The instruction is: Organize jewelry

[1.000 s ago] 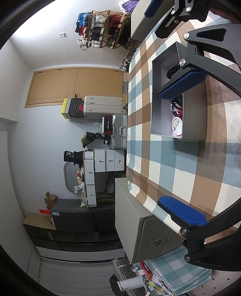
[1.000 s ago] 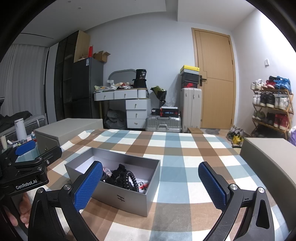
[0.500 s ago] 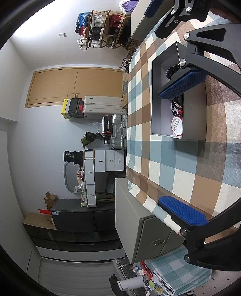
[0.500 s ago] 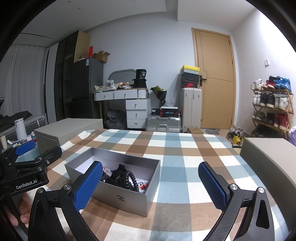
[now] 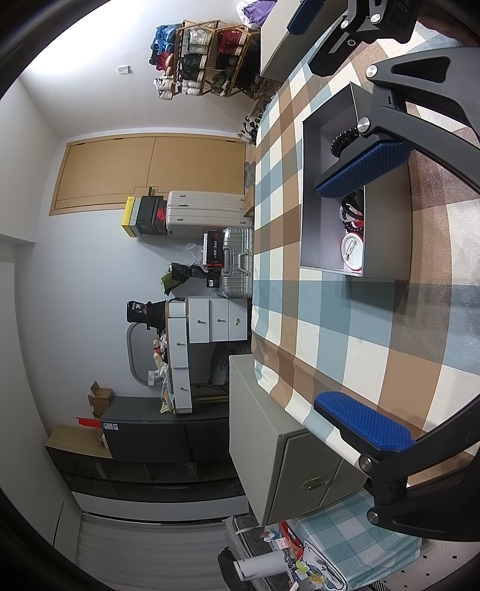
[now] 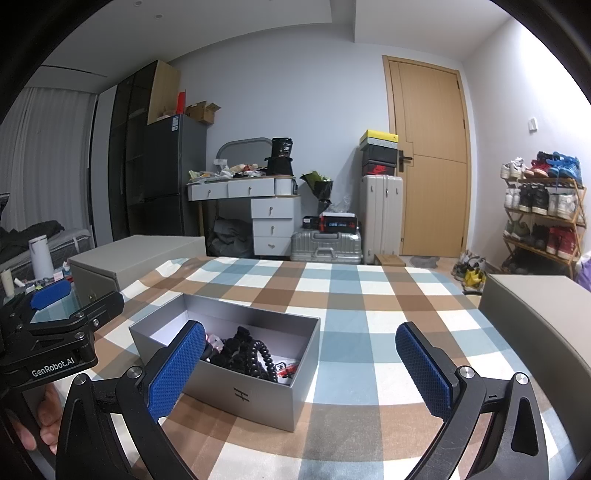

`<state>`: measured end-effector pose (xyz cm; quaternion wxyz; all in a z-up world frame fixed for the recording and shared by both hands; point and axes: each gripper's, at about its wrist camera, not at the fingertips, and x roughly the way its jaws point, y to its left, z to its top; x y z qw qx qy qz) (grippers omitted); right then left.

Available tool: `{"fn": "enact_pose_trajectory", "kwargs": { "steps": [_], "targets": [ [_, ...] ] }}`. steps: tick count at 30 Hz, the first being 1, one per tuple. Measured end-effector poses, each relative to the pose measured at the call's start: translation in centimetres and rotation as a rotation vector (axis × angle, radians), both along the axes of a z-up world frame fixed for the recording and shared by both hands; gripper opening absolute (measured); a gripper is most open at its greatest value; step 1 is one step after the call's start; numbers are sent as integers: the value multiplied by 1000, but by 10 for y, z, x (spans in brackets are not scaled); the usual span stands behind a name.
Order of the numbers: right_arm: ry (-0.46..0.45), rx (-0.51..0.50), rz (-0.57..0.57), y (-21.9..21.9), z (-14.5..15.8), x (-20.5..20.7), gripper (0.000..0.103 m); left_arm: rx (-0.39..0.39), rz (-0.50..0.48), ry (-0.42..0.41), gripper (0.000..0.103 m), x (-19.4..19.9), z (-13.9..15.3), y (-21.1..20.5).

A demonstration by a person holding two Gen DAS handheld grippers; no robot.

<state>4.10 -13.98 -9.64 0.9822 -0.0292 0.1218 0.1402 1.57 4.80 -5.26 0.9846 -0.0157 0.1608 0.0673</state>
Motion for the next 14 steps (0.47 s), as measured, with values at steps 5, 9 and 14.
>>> {"fn": "enact_pose_trajectory", "kwargs": {
  "steps": [5, 9, 14],
  "targets": [
    [0, 0, 0, 0, 0, 0, 103, 0, 0, 0, 102, 0, 0, 0],
    [0, 0, 0, 0, 0, 0, 103, 0, 0, 0, 102, 0, 0, 0],
    [0, 0, 0, -1, 0, 0, 103, -1, 0, -1, 102, 0, 0, 0]
  ]
}}
